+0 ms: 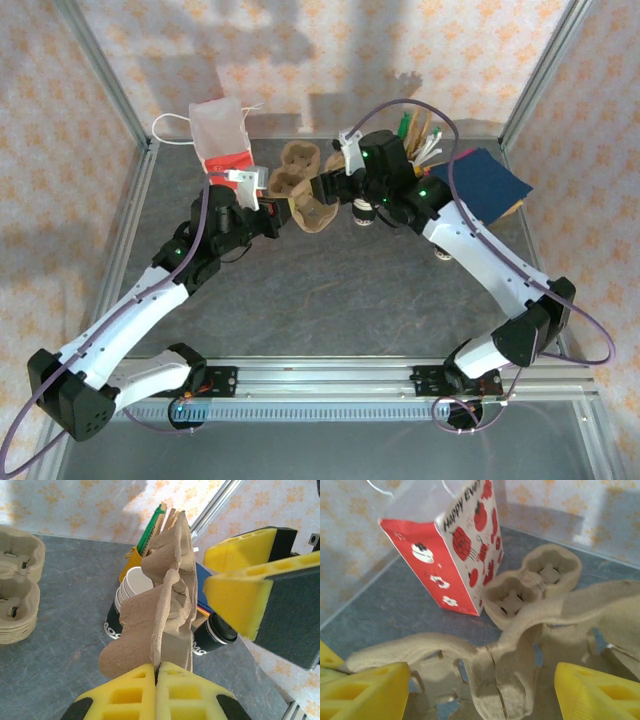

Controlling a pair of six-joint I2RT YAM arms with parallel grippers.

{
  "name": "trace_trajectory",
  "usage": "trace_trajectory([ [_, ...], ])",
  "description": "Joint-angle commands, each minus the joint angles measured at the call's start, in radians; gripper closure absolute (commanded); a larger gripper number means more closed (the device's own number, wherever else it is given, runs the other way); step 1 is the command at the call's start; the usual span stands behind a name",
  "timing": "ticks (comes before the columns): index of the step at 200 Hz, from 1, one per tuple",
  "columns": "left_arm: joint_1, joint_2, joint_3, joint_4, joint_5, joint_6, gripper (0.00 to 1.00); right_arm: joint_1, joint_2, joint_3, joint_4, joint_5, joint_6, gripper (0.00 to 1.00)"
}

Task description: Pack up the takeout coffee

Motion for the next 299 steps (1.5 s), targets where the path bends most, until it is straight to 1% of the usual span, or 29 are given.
trace_trajectory([
  [1, -0.004, 0.023, 0.022, 0.040, 0.035, -0.008, 1.00, 0.007, 0.009, 0.028, -0.065, 0.062, -0.058, 0.25],
  [54, -0.004, 0.036, 0.008, 0.047, 0.026, -0.003, 1.00, 0.007, 0.044, 0.028, -0.118, 0.057, -0.124, 0.28],
  [87, -0.003, 0.036, 0.005, 0.057, 0.043, -0.005, 1.00, 0.007, 0.039, -0.008, -0.102, 0.052, -0.151, 0.27],
  [129, -0.002, 0.025, 0.002, 0.049, 0.044, 0.010, 1.00, 0.007, 0.086, 0.039, -0.157, 0.041, -0.132, 0.28],
  [145, -0.003, 0.019, -0.004, 0.054, 0.043, 0.006, 1.00, 0.007, 0.090, 0.036, -0.172, 0.061, -0.130, 0.28],
  [179, -0.002, 0.018, -0.010, 0.065, 0.052, -0.002, 1.00, 0.007, 0.084, 0.022, -0.176, 0.085, -0.132, 0.24],
  [204, -0.003, 0.020, -0.009, 0.067, 0.058, 0.001, 1.00, 0.007, 0.079, 0.019, -0.153, 0.079, -0.122, 0.28],
  [220, -0.002, 0.019, -0.016, 0.067, 0.050, 0.006, 1.00, 0.007, 0.080, 0.024, -0.130, 0.084, -0.098, 0.34],
  [241, -0.003, 0.019, -0.025, 0.073, 0.051, 0.006, 1.00, 0.008, 0.087, 0.036, -0.114, 0.043, -0.082, 0.40],
  [285, -0.003, 0.022, -0.021, 0.078, 0.063, -0.003, 1.00, 0.009, 0.088, 0.023, -0.121, 0.070, -0.101, 0.42],
  [299, -0.003, 0.024, -0.014, 0.075, 0.063, -0.003, 1.00, 0.009, 0.090, 0.019, -0.119, 0.067, -0.105, 0.40],
])
